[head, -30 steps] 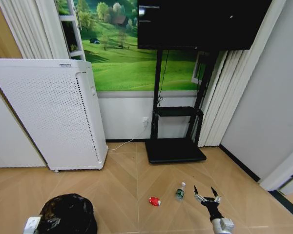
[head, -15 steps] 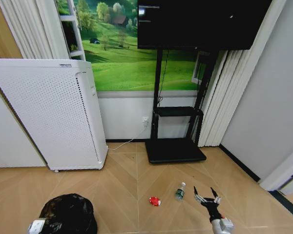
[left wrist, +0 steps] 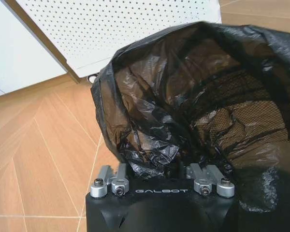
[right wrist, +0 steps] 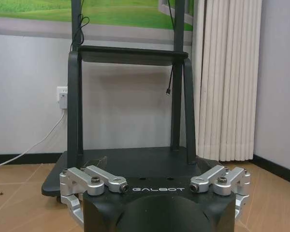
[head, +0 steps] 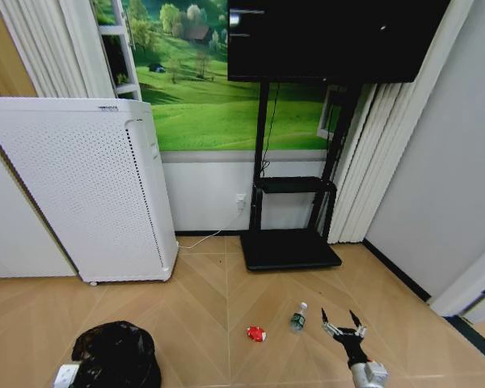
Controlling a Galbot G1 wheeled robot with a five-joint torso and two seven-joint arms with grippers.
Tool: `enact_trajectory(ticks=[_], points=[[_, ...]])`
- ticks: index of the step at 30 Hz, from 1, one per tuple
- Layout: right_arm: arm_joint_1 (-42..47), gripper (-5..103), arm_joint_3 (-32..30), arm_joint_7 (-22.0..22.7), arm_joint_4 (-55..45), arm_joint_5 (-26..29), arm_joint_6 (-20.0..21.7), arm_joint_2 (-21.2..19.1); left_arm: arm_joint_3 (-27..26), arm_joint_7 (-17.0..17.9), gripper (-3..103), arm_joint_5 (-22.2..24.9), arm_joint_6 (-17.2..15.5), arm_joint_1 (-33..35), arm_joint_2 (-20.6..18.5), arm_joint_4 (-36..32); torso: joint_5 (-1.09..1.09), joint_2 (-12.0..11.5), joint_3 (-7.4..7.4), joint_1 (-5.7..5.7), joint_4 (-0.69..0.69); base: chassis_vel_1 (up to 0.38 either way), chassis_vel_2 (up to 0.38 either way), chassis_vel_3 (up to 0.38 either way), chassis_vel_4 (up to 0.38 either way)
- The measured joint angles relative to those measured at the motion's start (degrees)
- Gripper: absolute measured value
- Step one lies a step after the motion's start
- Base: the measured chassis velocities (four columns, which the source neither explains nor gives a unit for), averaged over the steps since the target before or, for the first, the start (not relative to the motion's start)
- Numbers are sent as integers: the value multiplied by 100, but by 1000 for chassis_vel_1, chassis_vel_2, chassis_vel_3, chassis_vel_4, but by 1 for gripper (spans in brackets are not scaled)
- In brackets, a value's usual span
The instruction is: Pick up the trash bin and place the garbage on the floor into it.
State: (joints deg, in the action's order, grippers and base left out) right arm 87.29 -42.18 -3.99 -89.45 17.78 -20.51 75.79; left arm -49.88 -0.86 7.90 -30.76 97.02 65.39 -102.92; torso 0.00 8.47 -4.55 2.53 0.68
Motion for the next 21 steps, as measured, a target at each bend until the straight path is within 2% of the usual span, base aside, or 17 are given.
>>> enact_trajectory(ticks=[1,3,4,5,7,9,11,14,21], points=[[-3,100,1,0,-5,3,5,2,-1,0,41,-6,4,2,8,0,0,0,0,0,0,0,0,0,0],[-6,100,1,-2,-6,0,6,2,-1,-2,41,-9,5,4,19,-1,0,0,0,0,0,0,0,0,0],[-7,100,1,-2,-9,-1,7,2,1,-4,30,-24,6,5,35,-3,0,0,0,0,-1,0,0,0,0],[-7,100,1,-2,-9,-1,7,2,1,-4,30,-24,6,5,35,-3,0,0,0,0,-1,0,0,0,0],[-8,100,-1,-7,-8,-22,5,3,22,-38,22,-75,28,6,71,-19,2,0,0,0,-1,0,0,0,0],[-7,100,-5,-10,-2,-37,-2,3,30,-28,22,-92,48,3,87,-20,-1,0,1,0,0,0,0,0,0],[1,100,-19,-16,21,-74,-28,6,58,-39,16,-161,171,-24,128,-25,2,1,0,0,0,0,0,0,0],[4,100,-27,-18,30,-86,-39,7,69,-39,16,-197,209,-41,148,-31,2,1,0,0,0,0,0,0,0],[19,100,-62,-19,44,-192,-80,15,145,-22,14,-427,642,-161,317,-132,-1,0,0,0,0,0,0,0,0]])
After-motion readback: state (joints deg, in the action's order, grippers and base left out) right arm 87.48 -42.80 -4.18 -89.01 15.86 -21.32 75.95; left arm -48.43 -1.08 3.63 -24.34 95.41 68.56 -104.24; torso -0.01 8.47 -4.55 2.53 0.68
